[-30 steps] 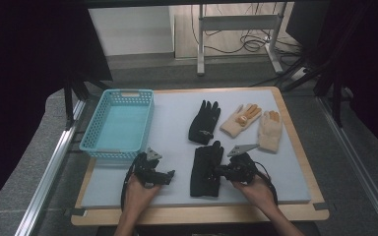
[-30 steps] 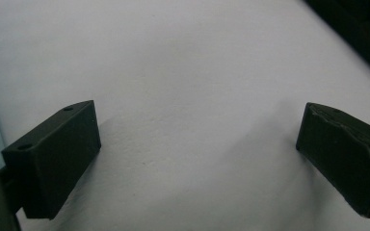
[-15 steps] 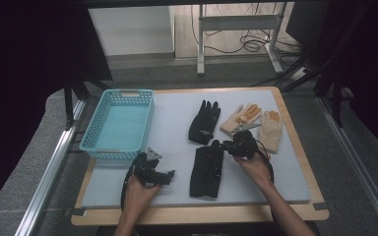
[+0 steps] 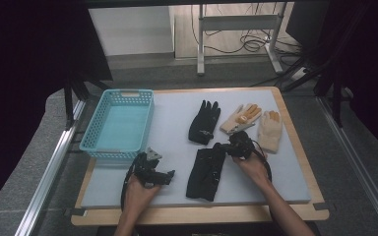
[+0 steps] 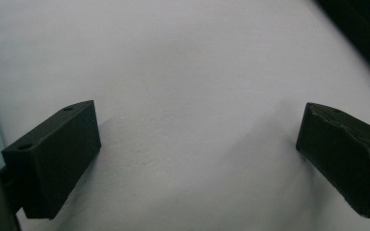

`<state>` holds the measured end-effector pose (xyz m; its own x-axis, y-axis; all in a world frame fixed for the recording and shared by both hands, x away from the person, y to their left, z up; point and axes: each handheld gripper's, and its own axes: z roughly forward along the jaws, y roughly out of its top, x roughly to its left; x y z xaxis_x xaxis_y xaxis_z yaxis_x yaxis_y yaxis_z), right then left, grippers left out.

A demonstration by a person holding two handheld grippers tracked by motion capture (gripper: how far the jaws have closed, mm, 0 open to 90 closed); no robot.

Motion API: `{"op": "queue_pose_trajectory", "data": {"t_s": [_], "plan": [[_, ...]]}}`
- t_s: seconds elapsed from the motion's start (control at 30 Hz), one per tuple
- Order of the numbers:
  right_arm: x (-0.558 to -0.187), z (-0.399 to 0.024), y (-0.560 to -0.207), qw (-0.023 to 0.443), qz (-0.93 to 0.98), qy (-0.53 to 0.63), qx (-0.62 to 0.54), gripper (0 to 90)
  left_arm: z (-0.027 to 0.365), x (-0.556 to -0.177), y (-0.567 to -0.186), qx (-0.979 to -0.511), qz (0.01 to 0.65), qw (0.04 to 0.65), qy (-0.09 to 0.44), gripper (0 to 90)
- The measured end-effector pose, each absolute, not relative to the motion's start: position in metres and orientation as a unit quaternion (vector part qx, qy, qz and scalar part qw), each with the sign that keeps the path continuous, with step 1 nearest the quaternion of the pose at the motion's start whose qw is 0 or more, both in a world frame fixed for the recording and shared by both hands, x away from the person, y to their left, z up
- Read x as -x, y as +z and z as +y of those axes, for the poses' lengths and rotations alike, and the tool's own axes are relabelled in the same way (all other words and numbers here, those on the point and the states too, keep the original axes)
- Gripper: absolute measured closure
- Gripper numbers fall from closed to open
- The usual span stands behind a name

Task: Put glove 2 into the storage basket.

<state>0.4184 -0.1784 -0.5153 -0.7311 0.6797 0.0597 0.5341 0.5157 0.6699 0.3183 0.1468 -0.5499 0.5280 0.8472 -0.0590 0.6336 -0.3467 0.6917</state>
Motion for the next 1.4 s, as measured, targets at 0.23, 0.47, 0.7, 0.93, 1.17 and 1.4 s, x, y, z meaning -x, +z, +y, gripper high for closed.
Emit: {"op": "queue_pose_trajectory", "data": {"t_s": [0.23, 0.47, 0.7, 0.93, 1.17, 1.4], "plan": [[-0.438, -0.174, -0.500, 0.121, 0.849, 0.372, -0.355, 71.6, 0.147, -0.318, -0.550, -0.806, 0.460, 0.339, 0.157, 2.1], [-0.465, -0.162, -0.492, 0.139, 0.843, 0.378, -0.358, 77.1, 0.147, -0.318, -0.550, -0.806, 0.460, 0.339, 0.156, 2.1], [-0.499, -0.142, -0.510, 0.132, 0.843, 0.360, -0.377, 77.1, 0.147, -0.318, -0.550, -0.805, 0.460, 0.340, 0.156, 2.1], [-0.511, -0.121, -0.519, 0.123, 0.848, 0.360, -0.368, 77.1, 0.147, -0.318, -0.550, -0.805, 0.460, 0.340, 0.156, 2.0], [-0.521, -0.106, -0.514, 0.155, 0.846, 0.366, -0.355, 64.0, 0.147, -0.318, -0.550, -0.807, 0.459, 0.338, 0.157, 2.0], [-0.537, -0.112, -0.517, 0.185, 0.846, 0.343, -0.364, 43.6, 0.147, -0.318, -0.550, -0.805, 0.460, 0.340, 0.156, 2.0]]}}
